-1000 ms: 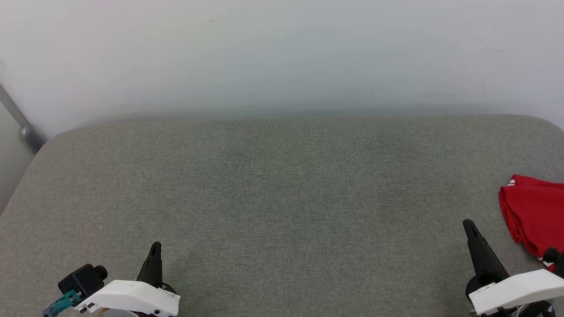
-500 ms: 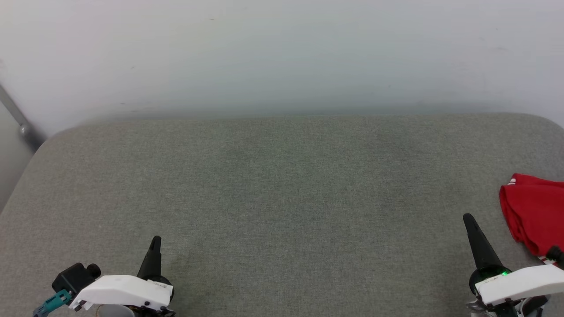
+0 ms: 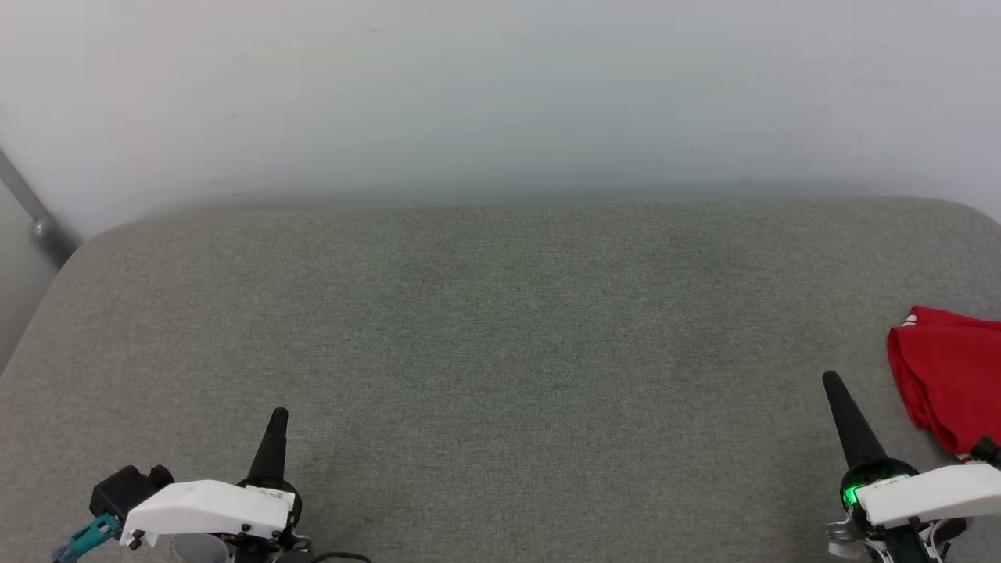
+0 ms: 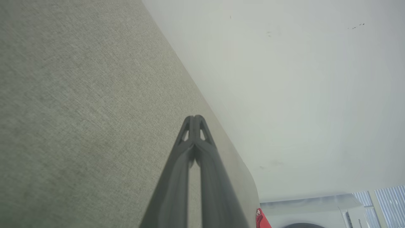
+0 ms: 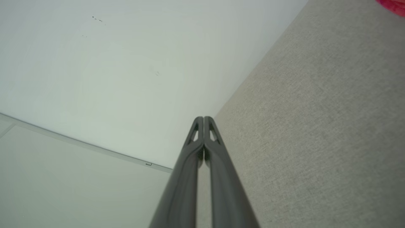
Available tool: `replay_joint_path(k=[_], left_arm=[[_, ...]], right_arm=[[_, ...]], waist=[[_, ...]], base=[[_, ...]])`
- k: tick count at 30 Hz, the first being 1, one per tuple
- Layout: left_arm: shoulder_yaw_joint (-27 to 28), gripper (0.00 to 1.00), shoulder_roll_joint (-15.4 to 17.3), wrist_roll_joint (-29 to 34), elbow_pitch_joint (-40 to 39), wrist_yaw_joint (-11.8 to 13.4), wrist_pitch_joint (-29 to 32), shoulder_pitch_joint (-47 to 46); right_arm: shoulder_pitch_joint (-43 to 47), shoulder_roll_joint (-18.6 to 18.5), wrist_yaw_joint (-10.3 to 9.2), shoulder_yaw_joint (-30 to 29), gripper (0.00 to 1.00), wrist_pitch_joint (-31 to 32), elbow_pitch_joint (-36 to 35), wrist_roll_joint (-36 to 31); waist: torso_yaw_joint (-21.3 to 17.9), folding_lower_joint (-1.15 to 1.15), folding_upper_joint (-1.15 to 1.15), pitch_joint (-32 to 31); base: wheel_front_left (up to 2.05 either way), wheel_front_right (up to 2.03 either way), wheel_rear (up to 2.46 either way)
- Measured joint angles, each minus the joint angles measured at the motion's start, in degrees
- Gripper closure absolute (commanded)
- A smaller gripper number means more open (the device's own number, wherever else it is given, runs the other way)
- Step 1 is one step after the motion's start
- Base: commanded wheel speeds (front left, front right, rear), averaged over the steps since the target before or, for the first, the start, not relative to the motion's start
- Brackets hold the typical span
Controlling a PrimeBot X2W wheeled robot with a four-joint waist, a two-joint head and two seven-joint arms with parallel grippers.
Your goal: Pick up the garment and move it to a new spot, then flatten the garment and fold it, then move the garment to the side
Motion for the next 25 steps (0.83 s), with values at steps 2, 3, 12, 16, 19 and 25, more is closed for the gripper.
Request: replay_joint_path(k=[2, 3, 12, 16, 19, 25], left_arm=[[0.3, 1.00, -0.3, -0.9, 0.0, -0.1, 0.2, -0.1], [0.4, 1.00, -0.4, -1.3, 0.0, -0.2, 0.4, -0.2], [1.8, 1.00, -1.2, -5.4, 0.2, -1.4, 1.6, -0.8], [2.7, 1.00, -1.6, -8.1, 0.2, -2.1, 2.6, -1.2], [3.2, 1.00, -1.9, -9.3, 0.3, -2.3, 2.9, -1.2], [3.8, 1.00, -2.5, -11.7, 0.3, -3.0, 3.6, -1.5]], right_arm=[[-0.5, 0.0, 0.00, 0.0, 1.00, 0.0, 0.4, 1.2], [-0.7, 0.0, 0.00, -0.1, 1.00, 0.0, 0.5, 1.7], [-1.4, 0.2, -0.01, -0.3, 1.00, 0.0, 1.8, 6.6], [-2.0, 0.2, -0.01, -0.5, 1.00, 0.1, 2.7, 9.7], [-2.3, 0.3, -0.01, -0.5, 1.00, 0.1, 3.0, 11.2], [-3.0, 0.3, -0.01, -0.7, 1.00, 0.1, 3.8, 14.1]], waist=[[0.0, 0.00, 0.00, 0.0], [0.0, 0.00, 0.00, 0.1], [0.0, 0.00, 0.00, 0.3], [0.0, 0.00, 0.00, 0.4], [-0.1, 0.00, 0.00, 0.5], [-0.1, 0.00, 0.00, 0.6]], base=[[0.00, 0.00, 0.00], [0.00, 0.00, 0.00], [0.00, 0.00, 0.00], [0.00, 0.00, 0.00], [0.00, 0.00, 0.00], [0.00, 0.00, 0.00]])
